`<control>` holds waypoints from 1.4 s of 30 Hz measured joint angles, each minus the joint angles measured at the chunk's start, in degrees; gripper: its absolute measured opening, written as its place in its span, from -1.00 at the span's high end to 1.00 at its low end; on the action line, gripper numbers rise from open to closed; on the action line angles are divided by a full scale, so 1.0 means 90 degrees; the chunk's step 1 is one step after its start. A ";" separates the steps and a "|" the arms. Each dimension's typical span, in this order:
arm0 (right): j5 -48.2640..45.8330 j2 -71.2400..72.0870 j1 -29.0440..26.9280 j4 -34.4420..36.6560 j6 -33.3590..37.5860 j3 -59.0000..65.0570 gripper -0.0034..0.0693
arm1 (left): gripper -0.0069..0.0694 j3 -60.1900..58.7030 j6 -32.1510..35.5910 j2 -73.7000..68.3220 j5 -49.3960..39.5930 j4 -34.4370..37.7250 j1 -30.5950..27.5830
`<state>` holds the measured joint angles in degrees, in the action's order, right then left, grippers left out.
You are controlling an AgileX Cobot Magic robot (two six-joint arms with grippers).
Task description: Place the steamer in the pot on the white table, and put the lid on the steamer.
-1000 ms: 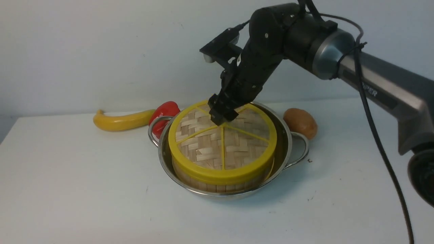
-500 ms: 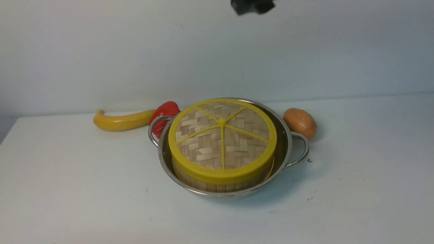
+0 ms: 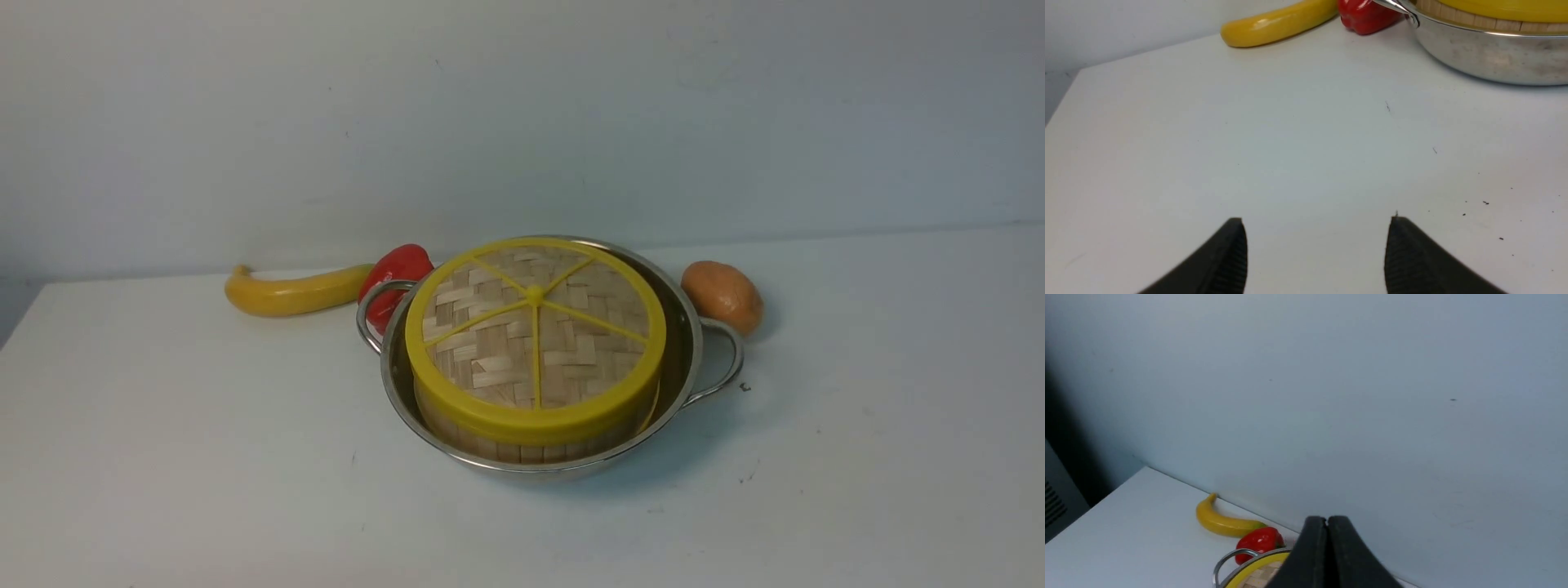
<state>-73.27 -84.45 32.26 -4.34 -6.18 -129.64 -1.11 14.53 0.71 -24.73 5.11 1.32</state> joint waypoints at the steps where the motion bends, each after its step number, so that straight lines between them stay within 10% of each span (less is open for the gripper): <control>1: -0.0018 0.0078 0.0000 -0.0181 -0.0038 0.0006 1.00 | -0.28 0.0000 0.0000 0.0000 0.0000 0.0000 0.0000; 6: 0.0249 0.1144 -0.0032 -0.1028 -0.0283 0.1234 1.00 | -0.28 0.0000 0.0000 0.0000 0.0000 0.0000 0.0000; 24: 0.5470 0.7973 -0.2611 -0.0187 -0.0617 1.1756 0.98 | -0.28 0.0000 0.0000 0.0000 0.0000 0.0000 0.0000; 42: 0.5289 0.9431 -0.2889 -0.0956 -0.0945 1.4341 0.96 | -0.28 0.0000 0.0000 0.0000 0.0006 -0.0017 0.0000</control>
<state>-25.67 0.43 6.27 -12.94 -14.68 -0.56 -1.11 14.53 0.71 -24.68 4.96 1.32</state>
